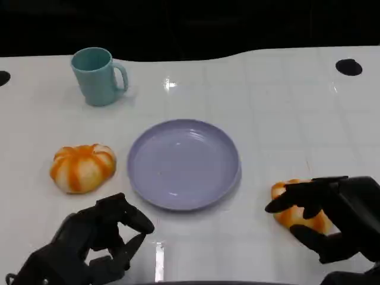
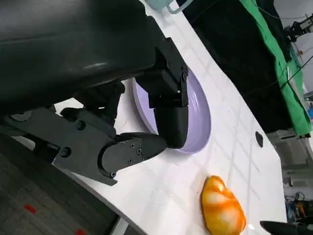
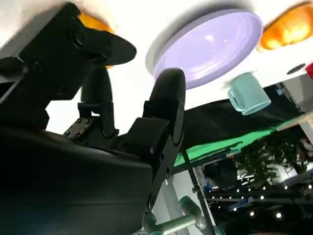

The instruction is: Grasp the bread from the table and place it into the plate.

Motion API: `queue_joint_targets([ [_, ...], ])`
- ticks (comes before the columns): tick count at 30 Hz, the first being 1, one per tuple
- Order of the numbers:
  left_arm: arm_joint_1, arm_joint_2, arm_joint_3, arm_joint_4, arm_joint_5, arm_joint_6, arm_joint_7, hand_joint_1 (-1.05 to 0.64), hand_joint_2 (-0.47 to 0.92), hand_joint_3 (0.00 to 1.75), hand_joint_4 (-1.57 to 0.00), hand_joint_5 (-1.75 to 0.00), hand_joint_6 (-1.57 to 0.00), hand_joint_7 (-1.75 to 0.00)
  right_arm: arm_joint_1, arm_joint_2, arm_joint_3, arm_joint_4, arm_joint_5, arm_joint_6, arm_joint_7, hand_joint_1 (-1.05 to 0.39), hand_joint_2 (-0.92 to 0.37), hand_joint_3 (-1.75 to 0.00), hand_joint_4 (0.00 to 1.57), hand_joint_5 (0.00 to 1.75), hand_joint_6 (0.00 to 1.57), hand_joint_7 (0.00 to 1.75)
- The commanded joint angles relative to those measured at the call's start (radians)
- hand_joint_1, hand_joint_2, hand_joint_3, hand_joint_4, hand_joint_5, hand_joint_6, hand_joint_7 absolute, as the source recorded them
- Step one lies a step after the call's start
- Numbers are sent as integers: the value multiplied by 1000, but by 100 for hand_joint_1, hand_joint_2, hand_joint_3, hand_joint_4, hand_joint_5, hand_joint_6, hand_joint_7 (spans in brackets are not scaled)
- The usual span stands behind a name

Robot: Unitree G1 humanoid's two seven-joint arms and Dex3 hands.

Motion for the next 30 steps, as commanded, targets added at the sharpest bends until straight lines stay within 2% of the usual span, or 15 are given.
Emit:
queue_joint_targets([
  [1,-7,12,10,10,-6,-7,-4,-26,79,69,-70,-175,-64,-126,16,-21,-20,-77,-17,59,47,-25,-59,-34,64,63,81,7],
  [2,-8,12,10,10,-5,-6,-3,-26,79,69,-71,-175,-64,-126,17,-25,-22,-94,-26,76,61,-27,-64,-24,58,59,77,4],
  [5,-10,11,9,12,-4,-7,-3,-25,79,69,-72,-175,-64,-127,18,-37,-25,-142,-57,129,111,-32,-71,-12,47,51,70,1],
  [7,-11,10,8,10,-2,-2,-1,-26,78,70,-73,-175,-64,-127,18,-49,-25,-174,-83,161,149,-34,-72,-9,43,49,66,0],
  [11,-11,8,7,11,2,-3,3,-26,78,70,-72,-175,-64,-126,23,-61,-17,-247,-169,242,239,-45,-74,-4,24,40,48,0],
  [16,-10,5,4,7,-1,-1,2,-26,79,70,-73,-175,-64,-126,24,-59,-5,-285,-224,302,317,-49,-76,-2,15,40,39,0],
  [24,-8,1,0,-4,4,8,7,-28,79,70,-75,-175,-64,-127,-5,-54,34,-223,-268,333,339,-46,-76,-1,10,44,35,0],
  [30,-8,3,1,-7,11,3,9,-29,79,70,-74,-175,-63,-128,-66,-52,82,-102,-315,362,347,-46,-80,-1,11,45,35,0],
])
